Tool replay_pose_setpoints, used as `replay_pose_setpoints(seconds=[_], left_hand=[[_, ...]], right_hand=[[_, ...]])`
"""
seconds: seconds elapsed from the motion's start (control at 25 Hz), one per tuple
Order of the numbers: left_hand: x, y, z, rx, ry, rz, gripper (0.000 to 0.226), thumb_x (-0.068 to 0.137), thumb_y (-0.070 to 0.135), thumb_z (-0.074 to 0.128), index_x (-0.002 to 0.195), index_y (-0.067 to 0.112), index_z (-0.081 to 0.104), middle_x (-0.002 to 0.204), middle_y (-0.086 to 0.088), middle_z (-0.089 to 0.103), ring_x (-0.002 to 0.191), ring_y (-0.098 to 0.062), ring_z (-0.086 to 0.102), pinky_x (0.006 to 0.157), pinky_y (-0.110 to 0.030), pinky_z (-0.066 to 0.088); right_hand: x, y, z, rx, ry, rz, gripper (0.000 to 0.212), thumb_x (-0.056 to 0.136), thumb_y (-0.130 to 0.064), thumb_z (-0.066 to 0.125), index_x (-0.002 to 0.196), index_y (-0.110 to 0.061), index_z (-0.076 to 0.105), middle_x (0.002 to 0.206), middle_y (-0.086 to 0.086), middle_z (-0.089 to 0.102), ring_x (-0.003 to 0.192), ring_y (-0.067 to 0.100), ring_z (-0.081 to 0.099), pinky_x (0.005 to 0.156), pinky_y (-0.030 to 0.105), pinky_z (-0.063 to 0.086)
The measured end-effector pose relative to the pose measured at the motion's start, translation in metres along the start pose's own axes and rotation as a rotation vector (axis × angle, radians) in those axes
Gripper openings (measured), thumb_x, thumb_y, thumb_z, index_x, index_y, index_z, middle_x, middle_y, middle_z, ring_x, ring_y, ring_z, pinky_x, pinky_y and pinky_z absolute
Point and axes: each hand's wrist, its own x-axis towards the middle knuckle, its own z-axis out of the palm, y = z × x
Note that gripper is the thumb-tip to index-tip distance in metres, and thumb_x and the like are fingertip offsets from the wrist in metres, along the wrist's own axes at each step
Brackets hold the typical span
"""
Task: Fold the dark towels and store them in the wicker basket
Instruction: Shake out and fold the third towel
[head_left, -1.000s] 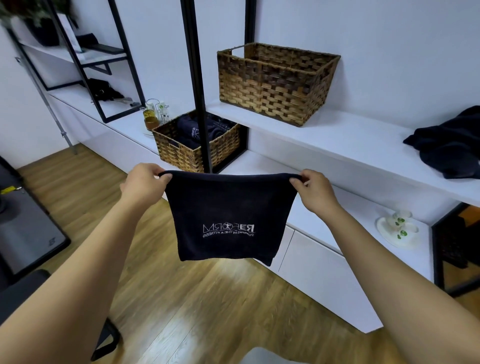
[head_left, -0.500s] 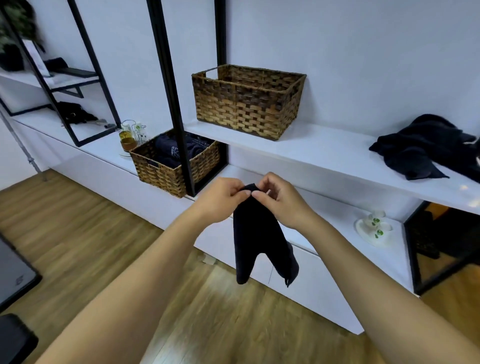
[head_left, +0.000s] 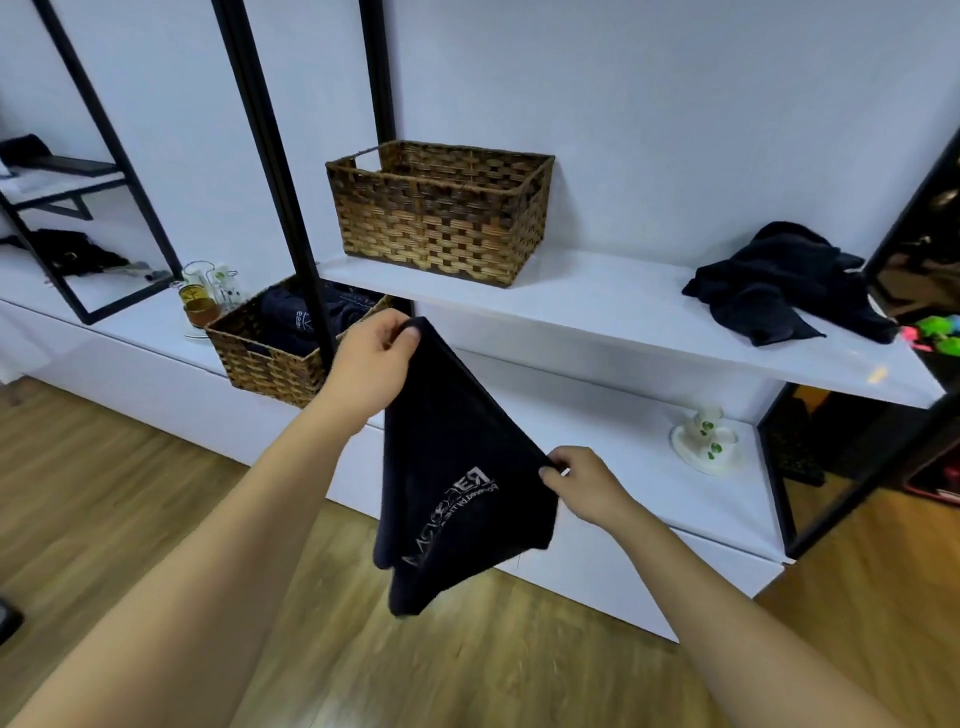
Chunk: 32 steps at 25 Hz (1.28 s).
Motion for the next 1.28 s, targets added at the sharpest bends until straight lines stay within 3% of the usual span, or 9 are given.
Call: replay_pose_setpoints(seconds=[0.24, 0.36, 0.44, 0.6, 0.68, 0.84, 0.96, 1.12, 1.28], left_hand=[[0.033, 0.0, -0.048, 0.095, 0.271, -0.031, 0.018, 0.104, 0.023, 0.05, 0.103, 0.012, 0.064, 0.099, -0.012, 0.07, 0.09, -0.024, 0.064, 0.087, -0.045, 0.053], [0.055, 0.015, -0.053, 0.142, 0.306, -0.014, 0.018, 0.105, 0.025, 0.049, 0.106, 0.012, 0.063, 0.099, -0.008, 0.068, 0.088, -0.021, 0.062, 0.079, -0.04, 0.051], [0.074, 0.024, -0.047, 0.17, 0.309, 0.002, 0.02, 0.105, 0.027, 0.049, 0.104, 0.012, 0.062, 0.096, -0.005, 0.066, 0.083, -0.02, 0.06, 0.069, -0.033, 0.046], [0.12, 0.044, -0.014, 0.07, 0.253, 0.066, 0.023, 0.101, 0.036, 0.057, 0.093, 0.017, 0.066, 0.09, -0.007, 0.071, 0.084, -0.021, 0.065, 0.075, -0.039, 0.051], [0.143, 0.059, 0.013, 0.01, 0.211, 0.097, 0.025, 0.1, 0.037, 0.059, 0.089, 0.016, 0.066, 0.087, -0.011, 0.072, 0.076, -0.017, 0.062, 0.071, -0.036, 0.049], [0.198, 0.1, 0.075, -0.077, 0.139, 0.194, 0.022, 0.1, 0.035, 0.06, 0.089, 0.016, 0.066, 0.084, -0.007, 0.074, 0.076, -0.025, 0.069, 0.072, -0.042, 0.055], [0.255, 0.14, 0.128, -0.153, 0.15, 0.276, 0.022, 0.099, 0.036, 0.06, 0.093, 0.016, 0.065, 0.09, -0.008, 0.073, 0.086, -0.03, 0.069, 0.076, -0.047, 0.056], [0.313, 0.182, 0.236, 0.196, 0.187, 0.39, 0.02, 0.096, 0.03, 0.062, 0.114, 0.022, 0.059, 0.111, 0.002, 0.058, 0.109, -0.022, 0.056, 0.085, -0.038, 0.049], [0.261, 0.172, 0.341, 0.037, -0.219, 0.419, 0.009, 0.091, 0.039, 0.066, 0.096, 0.032, 0.062, 0.098, 0.017, 0.057, 0.092, -0.003, 0.059, 0.078, -0.022, 0.049]], right_hand=[[0.031, -0.013, -0.048, -0.056, 0.186, -0.036, 0.011, 0.102, -0.025, 0.053, 0.096, -0.018, 0.058, 0.088, -0.005, 0.062, 0.084, 0.019, 0.059, 0.066, 0.028, 0.04], [0.042, -0.019, -0.085, -0.065, 0.292, -0.042, 0.015, 0.104, -0.026, 0.049, 0.096, -0.015, 0.055, 0.089, -0.002, 0.062, 0.083, 0.022, 0.058, 0.068, 0.034, 0.043], [0.048, -0.031, -0.116, 0.051, 0.392, -0.098, 0.014, 0.104, -0.02, 0.046, 0.095, -0.015, 0.056, 0.089, -0.001, 0.063, 0.081, 0.019, 0.057, 0.069, 0.03, 0.044], [0.067, -0.049, -0.188, 0.395, 0.614, -0.158, 0.015, 0.097, -0.014, 0.048, 0.085, -0.012, 0.057, 0.08, 0.004, 0.057, 0.077, 0.018, 0.053, 0.076, 0.04, 0.048], [0.078, -0.05, -0.226, 0.506, 0.655, -0.157, 0.02, 0.094, -0.015, 0.048, 0.075, -0.017, 0.053, 0.074, 0.004, 0.049, 0.071, 0.02, 0.046, 0.069, 0.041, 0.042], [0.097, -0.043, -0.299, 0.526, 0.696, -0.111, 0.034, 0.099, -0.013, 0.048, 0.067, -0.024, 0.05, 0.065, -0.001, 0.042, 0.058, 0.014, 0.038, 0.051, 0.026, 0.031], [0.119, -0.037, -0.353, 0.591, 0.723, -0.008, 0.036, 0.097, -0.015, 0.05, 0.063, -0.023, 0.053, 0.067, 0.002, 0.043, 0.063, 0.019, 0.04, 0.055, 0.03, 0.029], [0.161, -0.022, -0.405, 0.755, 0.698, 0.167, 0.017, 0.096, -0.014, 0.05, 0.082, -0.012, 0.06, 0.074, 0.008, 0.053, 0.065, 0.024, 0.051, 0.055, 0.032, 0.041], [0.19, 0.015, -0.389, 0.855, 0.502, 0.184, 0.018, 0.099, -0.008, 0.051, 0.096, -0.002, 0.067, 0.088, 0.021, 0.068, 0.077, 0.033, 0.07, 0.065, 0.043, 0.058]])
